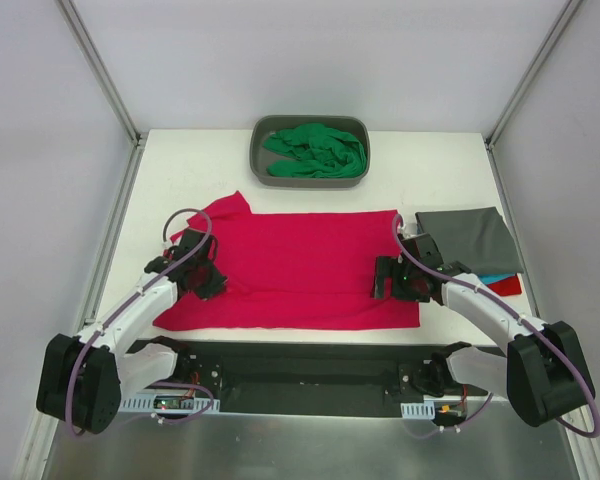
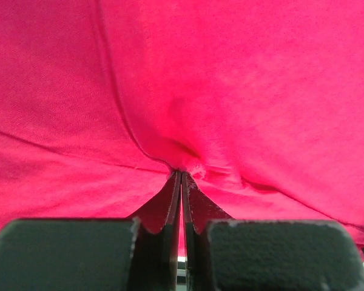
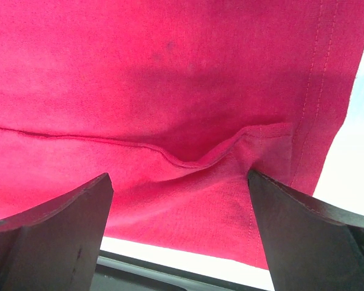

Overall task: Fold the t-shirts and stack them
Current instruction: Fold the flattened tshirt in 1/3 of the way

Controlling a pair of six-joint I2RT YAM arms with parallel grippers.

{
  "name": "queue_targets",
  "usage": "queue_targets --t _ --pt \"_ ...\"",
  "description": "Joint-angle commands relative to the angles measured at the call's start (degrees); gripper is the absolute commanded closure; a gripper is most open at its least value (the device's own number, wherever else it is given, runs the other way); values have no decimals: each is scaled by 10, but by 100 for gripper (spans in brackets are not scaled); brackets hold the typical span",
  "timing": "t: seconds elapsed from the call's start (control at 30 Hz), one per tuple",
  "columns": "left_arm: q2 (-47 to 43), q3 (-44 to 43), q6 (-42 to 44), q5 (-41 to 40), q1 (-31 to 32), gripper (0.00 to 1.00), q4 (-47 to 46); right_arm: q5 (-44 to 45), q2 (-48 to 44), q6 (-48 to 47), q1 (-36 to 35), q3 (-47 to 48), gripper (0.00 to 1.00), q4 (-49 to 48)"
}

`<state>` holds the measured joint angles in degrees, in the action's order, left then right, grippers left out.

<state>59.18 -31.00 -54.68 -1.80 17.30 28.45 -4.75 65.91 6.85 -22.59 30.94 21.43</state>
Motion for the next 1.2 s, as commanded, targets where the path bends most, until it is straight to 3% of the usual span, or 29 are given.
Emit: queue_targets --t 0.0,0.17,0.33,0.63,0.97,1.07,1.17 --pt "24 -42 28 -13 10 100 -17 10 15 5 4 -11 4 13" --pt "46 -63 40 -22 26 100 -60 11 19 4 4 -6 4 14" --pt "124 -127 82 -42 38 100 -100 10 18 5 4 -9 4 15" --pt "243 -199 163 -1 43 100 -141 13 13 1 7 -3 4 23" --pt "311 -238 220 76 54 100 -139 20 13 0 8 1 4 34" --pt "307 -246 233 90 60 85 -138 24 10 -2 10 3 4 36" --pt "301 -263 253 87 70 60 -135 29 2 -3 10 6 4 41"
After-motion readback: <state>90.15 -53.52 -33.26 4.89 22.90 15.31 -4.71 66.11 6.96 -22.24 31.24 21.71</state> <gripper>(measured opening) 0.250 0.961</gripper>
